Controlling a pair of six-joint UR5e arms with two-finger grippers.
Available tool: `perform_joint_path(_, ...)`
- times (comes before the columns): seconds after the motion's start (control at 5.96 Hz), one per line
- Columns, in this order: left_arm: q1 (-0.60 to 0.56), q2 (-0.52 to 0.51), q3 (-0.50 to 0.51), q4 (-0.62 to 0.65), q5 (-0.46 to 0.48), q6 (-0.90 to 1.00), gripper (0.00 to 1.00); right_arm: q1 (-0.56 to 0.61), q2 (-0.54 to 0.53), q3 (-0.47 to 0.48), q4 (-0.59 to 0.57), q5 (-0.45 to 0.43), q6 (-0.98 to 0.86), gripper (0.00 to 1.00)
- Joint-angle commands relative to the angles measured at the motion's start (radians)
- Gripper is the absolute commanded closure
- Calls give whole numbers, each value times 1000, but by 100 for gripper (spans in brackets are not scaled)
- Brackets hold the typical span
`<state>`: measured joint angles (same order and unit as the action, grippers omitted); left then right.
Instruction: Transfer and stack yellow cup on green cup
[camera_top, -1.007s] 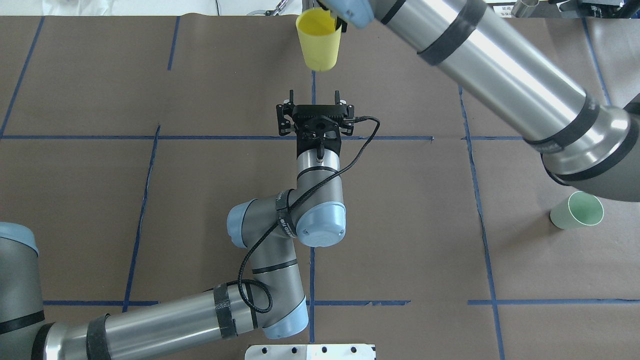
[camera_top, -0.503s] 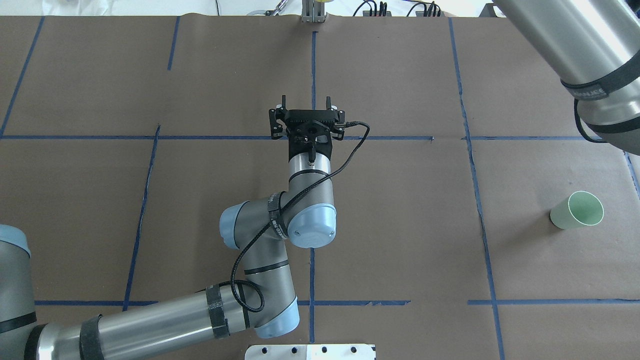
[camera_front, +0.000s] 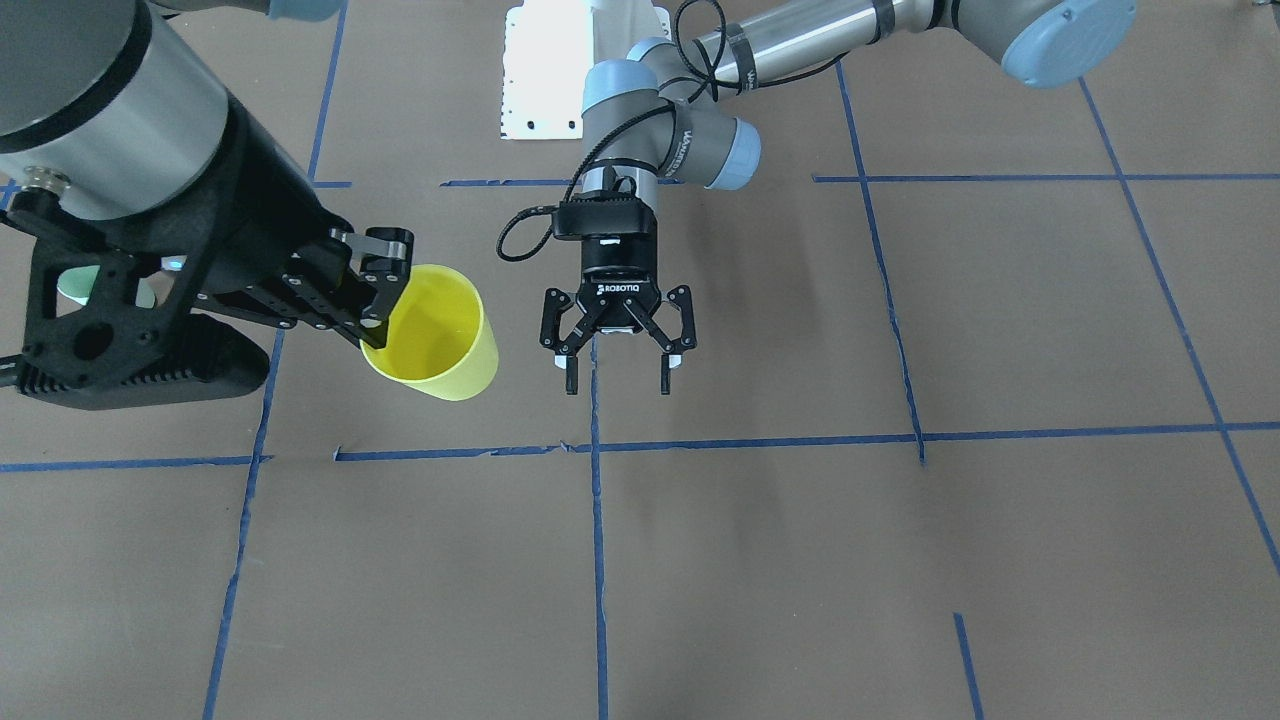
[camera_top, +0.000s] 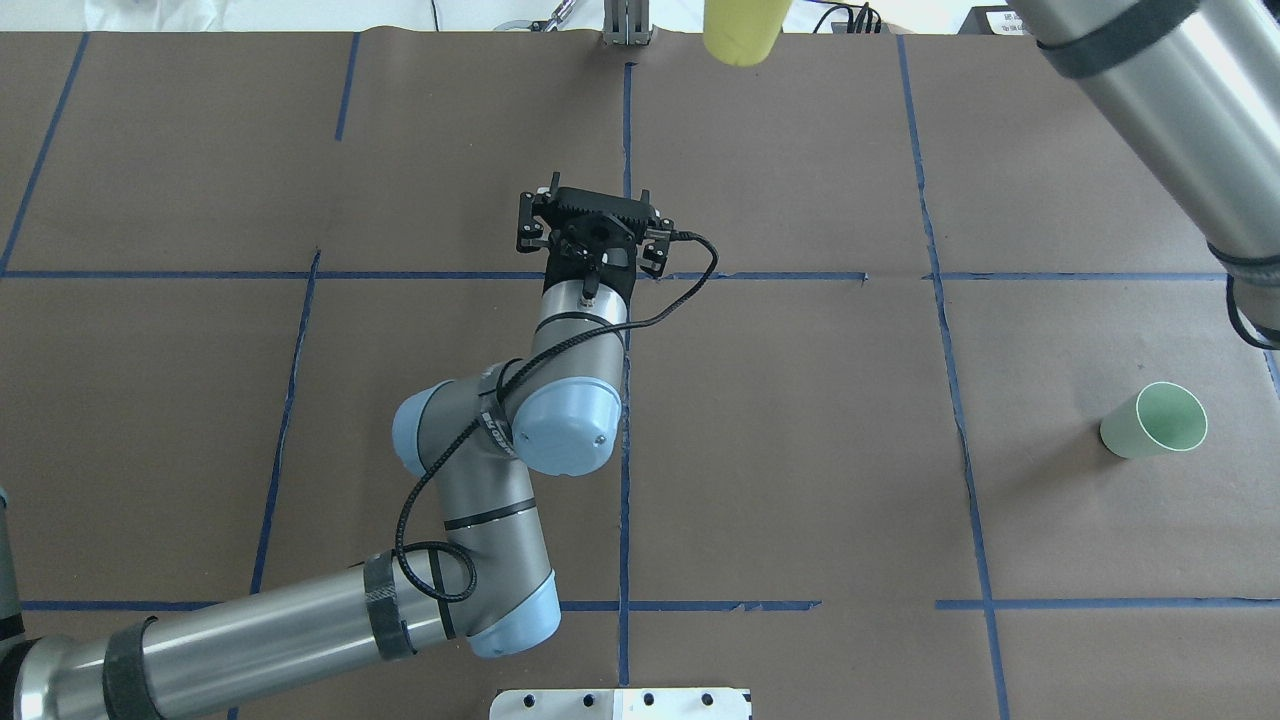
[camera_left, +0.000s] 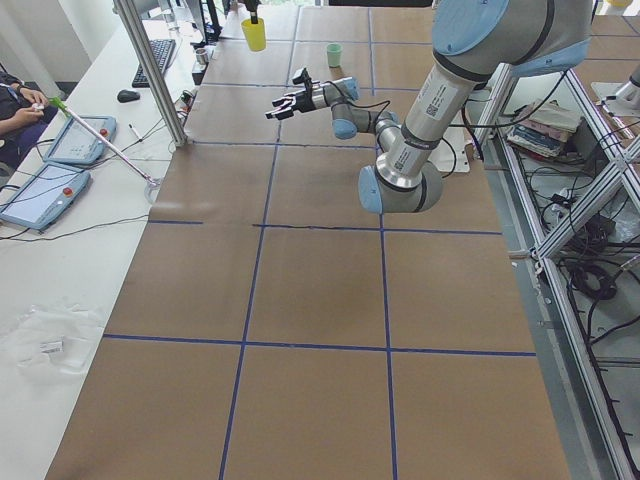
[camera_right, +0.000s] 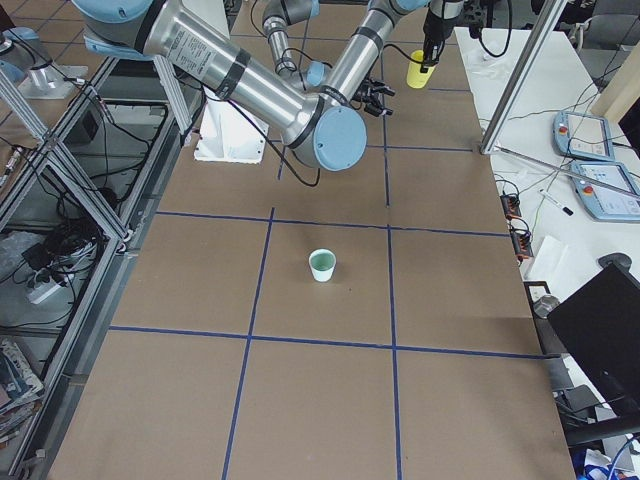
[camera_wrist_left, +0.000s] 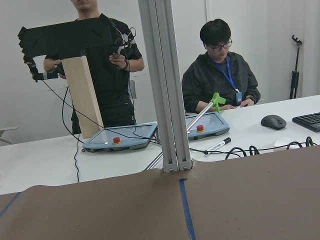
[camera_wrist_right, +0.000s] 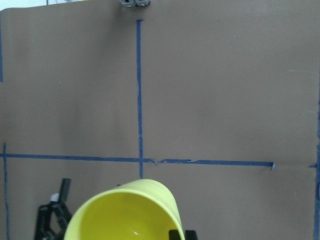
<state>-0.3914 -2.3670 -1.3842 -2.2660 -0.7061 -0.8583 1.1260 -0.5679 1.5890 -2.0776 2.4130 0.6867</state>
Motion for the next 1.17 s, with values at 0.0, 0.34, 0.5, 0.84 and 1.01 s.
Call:
perform_joint_path(0.0,-61,73,-116,-26,-169,22,0,1,-264,260,-1,-8,-10,100)
perform_joint_path(0.34,-122,162,-170,-18,-339,-57,0,27,-497,466,-1,-50,-97,100)
perform_joint_path(0.5,-167,181,-170,15,-460,-130,0,40,-615,529,4,-51,-198,100)
perform_joint_path(0.84,-211,192,-171,104,-605,-183,0,83,-822,578,17,-64,-403,100)
perform_joint_path(1.01,-257,221,-215,182,-815,-217,0,107,-915,577,74,-67,-480,100)
